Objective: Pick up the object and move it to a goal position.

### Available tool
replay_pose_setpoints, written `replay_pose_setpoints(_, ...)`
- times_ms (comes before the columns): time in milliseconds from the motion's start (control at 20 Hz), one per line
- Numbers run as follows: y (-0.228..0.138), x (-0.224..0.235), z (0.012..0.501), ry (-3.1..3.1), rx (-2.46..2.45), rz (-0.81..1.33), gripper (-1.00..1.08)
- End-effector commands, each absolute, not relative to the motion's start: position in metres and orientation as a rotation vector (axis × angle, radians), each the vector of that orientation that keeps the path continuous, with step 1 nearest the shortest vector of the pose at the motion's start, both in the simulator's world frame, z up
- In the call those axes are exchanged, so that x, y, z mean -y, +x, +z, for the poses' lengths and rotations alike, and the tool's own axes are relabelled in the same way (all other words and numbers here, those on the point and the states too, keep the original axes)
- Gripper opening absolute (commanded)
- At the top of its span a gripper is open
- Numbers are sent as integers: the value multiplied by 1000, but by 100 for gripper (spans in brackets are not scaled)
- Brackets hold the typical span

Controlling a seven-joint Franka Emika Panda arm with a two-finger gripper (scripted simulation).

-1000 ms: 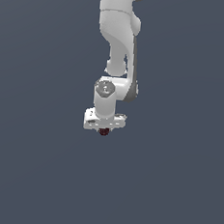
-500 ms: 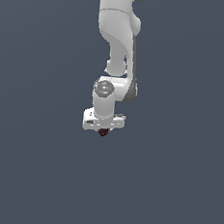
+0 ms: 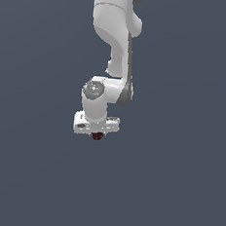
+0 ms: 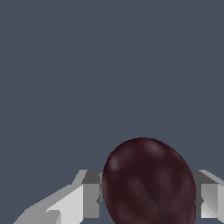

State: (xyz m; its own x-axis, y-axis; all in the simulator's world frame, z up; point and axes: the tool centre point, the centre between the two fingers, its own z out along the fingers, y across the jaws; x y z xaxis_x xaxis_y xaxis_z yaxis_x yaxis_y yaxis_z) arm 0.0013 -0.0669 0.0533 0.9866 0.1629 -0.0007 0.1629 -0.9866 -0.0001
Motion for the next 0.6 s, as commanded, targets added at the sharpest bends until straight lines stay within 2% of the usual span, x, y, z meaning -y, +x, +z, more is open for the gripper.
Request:
replay_pose_setpoints(0,13,79,62,-3131,256,0,-100)
replay_pose_setpoints(550,67,132,98,-3131,257,0,-100)
